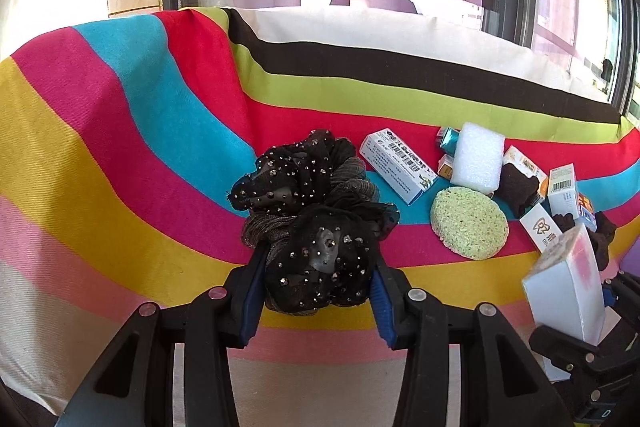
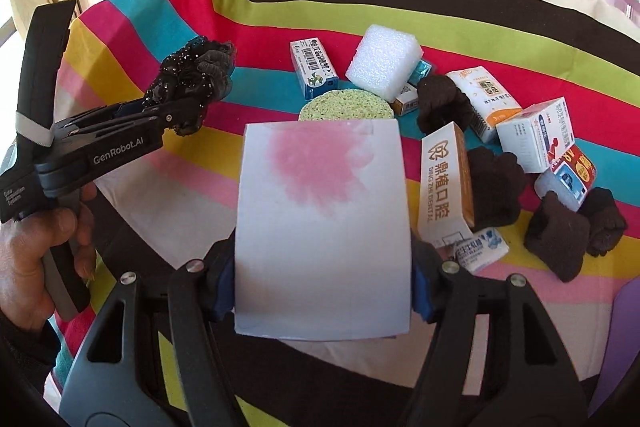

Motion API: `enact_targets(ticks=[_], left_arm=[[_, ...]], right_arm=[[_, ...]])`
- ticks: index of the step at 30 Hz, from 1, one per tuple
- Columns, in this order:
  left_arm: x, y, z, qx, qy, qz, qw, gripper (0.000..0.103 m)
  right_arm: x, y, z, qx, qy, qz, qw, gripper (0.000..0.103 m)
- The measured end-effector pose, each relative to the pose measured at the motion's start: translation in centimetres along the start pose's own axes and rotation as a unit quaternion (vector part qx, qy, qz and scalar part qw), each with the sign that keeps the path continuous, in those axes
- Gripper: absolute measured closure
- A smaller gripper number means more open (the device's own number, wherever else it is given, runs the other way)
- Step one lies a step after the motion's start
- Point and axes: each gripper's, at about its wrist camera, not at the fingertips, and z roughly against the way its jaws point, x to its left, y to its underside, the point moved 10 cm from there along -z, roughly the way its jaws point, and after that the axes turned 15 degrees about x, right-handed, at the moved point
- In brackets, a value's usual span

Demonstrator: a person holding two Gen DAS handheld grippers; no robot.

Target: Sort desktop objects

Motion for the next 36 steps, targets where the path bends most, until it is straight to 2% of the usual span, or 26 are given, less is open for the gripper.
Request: enact_targets(ticks=[6,14,20,26,30,36], left_arm=[[-0.4,1.7,2.3,-0.023,0.021,0.014,0.9994,0.057],[-1.6,5.1,7.4,-0.055,0.077,0.041,0.9946,0.057],[-5.9,6.1,11.1,-0.071,0.116,0.007,0.9906,0.057],[-11.2,6.5,13.0,-0.073,0.145,-0.042,0.9858,0.057],[-13.8,6.9,13.9,-0.074,0.156,-0.066,0.9828,0.057],[-16.5,7.3,15.3,-0.078,0.165,-0.092,0.9789,0.057]], right_arm=[[0.8,0.5,1.8,-0.022,0.001,-0.024,0.999,0.034],[1.1,2.5,6.0,-0.044,0.009,-0.055,0.997,0.034],[0.3,5.1,10.0,-0.059,0.021,-0.071,0.995,0.034],[-1.8,7.3,14.3,-0.079,0.048,-0.09,0.992,0.034],[-4.3,8.2,16.7,-0.092,0.049,-0.122,0.987,0.034],[-7.1,8.9,20.7,-0.12,0.076,-0.145,0.979,0.034]])
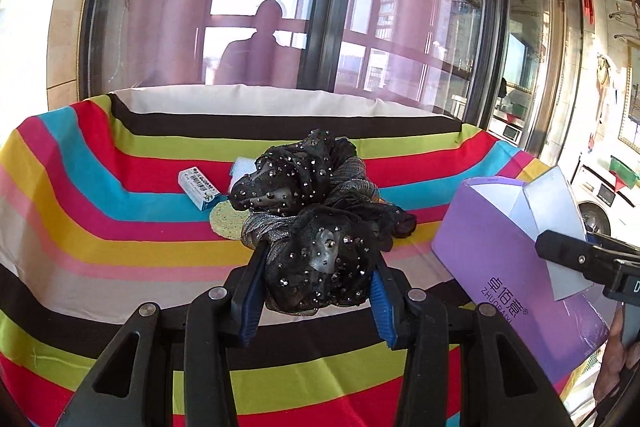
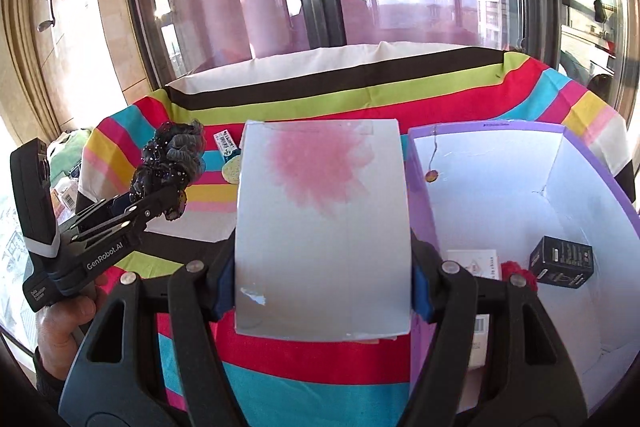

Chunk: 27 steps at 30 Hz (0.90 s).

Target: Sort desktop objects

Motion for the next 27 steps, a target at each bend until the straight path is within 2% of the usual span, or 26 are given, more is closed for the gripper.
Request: enact_targets(ticks=[3,8,16,27], left_arm=[[-1.8,0.1,0.1,0.002,0.007,-0.017,0.9998,0.057],[-4.2,0.5,-0.4,0.01,0.016,-0.04,0.999,0.057],[-8.1,0.9,-0.1,0.016,0.035,-0.075,0.9964,0.057],[-15.9,1.0,0.7,0.016,0.076,-0.143,0.9867,0.057]], right_arm=[[-2.0,-0.3,1.0,-0.01,0.025,-0.012,1.0,0.034],[-5.4,-0.3,1.9,-0.012,0.042,-0.041,0.998,0.034],[-10.4,0.3,1.9,-0.003,0.094,-0.067,0.993,0.034],[-15.4,1.3,2.9,-0.003,0.13,-0.102,0.986,0.033]])
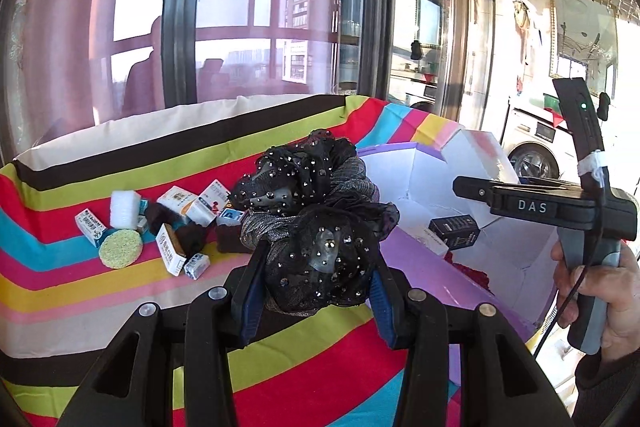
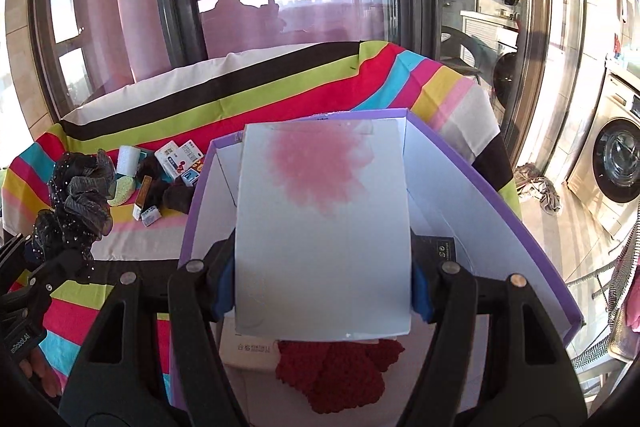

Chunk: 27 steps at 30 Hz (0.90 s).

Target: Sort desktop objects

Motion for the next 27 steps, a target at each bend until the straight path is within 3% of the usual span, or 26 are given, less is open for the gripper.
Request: enact_targets(ticks=[6,16,27], left_arm=[[-4.4,-1.4,-1.1,0.006,0.032,-0.038,0.9988,0.057],[-6.7,-5.8,-5.8,0.024,0.031,-0.049,0.998,0.057],[-7.4,-5.1,-9.3,0.057,0.038,-0.046,0.9966,0.055]], right_arm=[[-2.8,-0.4,-0.2,-0.01,-0.006,-0.037,0.999,0.034],[-3.1,-0.4,-0.9,0.005,-0.002,-0.035,0.999,0.033],[-3.2,-0.3,-0.9,0.004,-0.012,-0.036,0.999,0.033]])
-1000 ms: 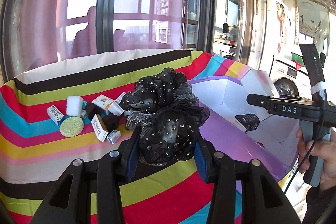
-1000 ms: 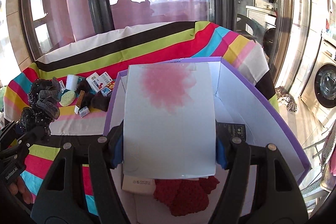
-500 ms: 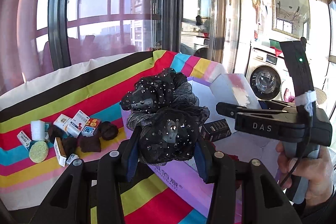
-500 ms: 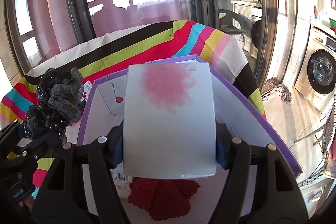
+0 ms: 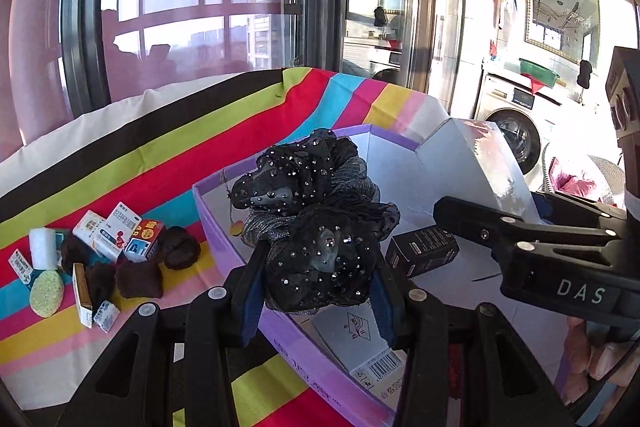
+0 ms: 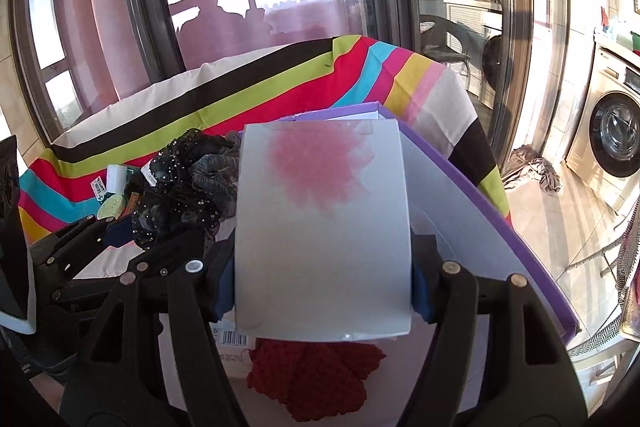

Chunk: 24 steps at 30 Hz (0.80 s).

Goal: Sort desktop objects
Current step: 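Open both grippers to drop the scrunchie and pink-printed box inside, then move both grippers back over the objects on the striped cloth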

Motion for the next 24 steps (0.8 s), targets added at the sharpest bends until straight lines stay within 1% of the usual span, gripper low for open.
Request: enact_targets(ticks=[2,4,5,6,8,10,15,19,24], left_arm=[[-0.2,0.1,-0.2,0.003,0.005,0.0,1.0,0.052],[-0.5,0.1,-0.2,0.001,0.009,-0.003,1.0,0.043],[-0.6,0.1,-0.1,-0.003,0.01,-0.006,0.9999,0.036],[-0.7,0.2,0.1,-0.006,0.005,-0.008,0.9999,0.032],[-0.7,0.2,0.2,-0.007,-0.004,-0.012,0.9999,0.032],[-0.7,0.1,0.4,-0.01,-0.003,-0.01,0.9999,0.032],[0.8,0.0,1.5,-0.033,-0.004,0.009,0.9994,0.032],[2.9,0.3,2.4,-0.048,-0.01,0.026,0.9985,0.027],[7.0,1.4,3.7,-0.064,-0.029,0.055,0.996,0.022]], right_arm=[[0.0,0.0,0.0,0.001,0.0,0.0,1.0,0.033],[0.0,0.0,0.0,0.0,-0.003,-0.002,1.0,0.029],[0.1,0.0,0.1,0.0,-0.006,-0.002,1.0,0.021],[0.1,0.0,0.2,-0.001,-0.008,-0.002,1.0,0.014],[0.3,0.0,0.3,-0.003,-0.012,0.003,1.0,0.01],[0.3,0.0,0.2,-0.003,-0.013,0.001,1.0,0.01],[0.3,-0.1,0.2,-0.003,-0.017,0.0,1.0,0.01],[0.3,-0.1,0.1,-0.003,-0.014,0.0,1.0,0.01],[0.2,0.0,0.1,-0.002,-0.009,-0.002,1.0,0.01]])
